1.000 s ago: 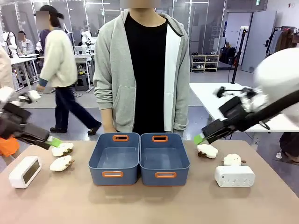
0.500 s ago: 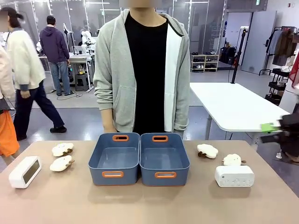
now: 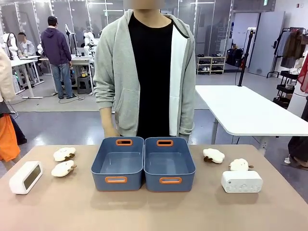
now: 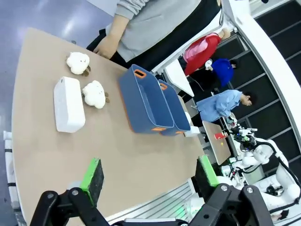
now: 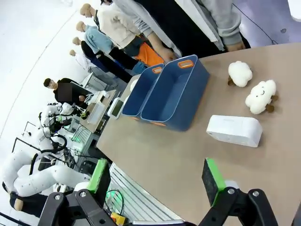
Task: Sort the digital clocks into the basket.
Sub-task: Pick up the Digital clock from the table and place it into the empty Plastic storage basket.
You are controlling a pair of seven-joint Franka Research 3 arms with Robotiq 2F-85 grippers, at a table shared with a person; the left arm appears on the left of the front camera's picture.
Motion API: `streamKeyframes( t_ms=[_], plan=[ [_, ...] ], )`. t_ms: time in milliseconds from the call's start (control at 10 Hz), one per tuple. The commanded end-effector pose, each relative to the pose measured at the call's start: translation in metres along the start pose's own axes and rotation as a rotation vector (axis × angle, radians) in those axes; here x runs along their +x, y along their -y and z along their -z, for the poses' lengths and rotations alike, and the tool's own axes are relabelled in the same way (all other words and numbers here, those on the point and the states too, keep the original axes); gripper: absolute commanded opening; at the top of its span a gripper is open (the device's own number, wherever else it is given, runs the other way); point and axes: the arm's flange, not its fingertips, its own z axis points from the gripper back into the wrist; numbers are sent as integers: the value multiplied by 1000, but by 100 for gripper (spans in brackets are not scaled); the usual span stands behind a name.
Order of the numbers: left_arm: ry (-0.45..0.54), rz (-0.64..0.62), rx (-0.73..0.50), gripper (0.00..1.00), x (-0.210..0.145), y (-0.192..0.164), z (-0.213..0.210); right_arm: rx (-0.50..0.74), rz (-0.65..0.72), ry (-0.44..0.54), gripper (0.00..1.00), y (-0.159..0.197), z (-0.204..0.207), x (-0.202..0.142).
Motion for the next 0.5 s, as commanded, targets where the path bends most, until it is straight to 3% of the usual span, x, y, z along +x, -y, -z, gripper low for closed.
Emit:
streamKeyframes(
  t_ms=[0, 100, 400],
  plan=[
    [-14, -10, 4, 100, -2, -2, -1, 27, 14, -14, 100, 3, 28, 11],
    [-14, -10, 4, 100, -2, -2, -1, 0, 0, 0, 100, 0, 0, 0],
    [-14, -10, 4, 100, -2, -2, -1, 0, 0, 0, 100, 0, 0, 0]
  ],
)
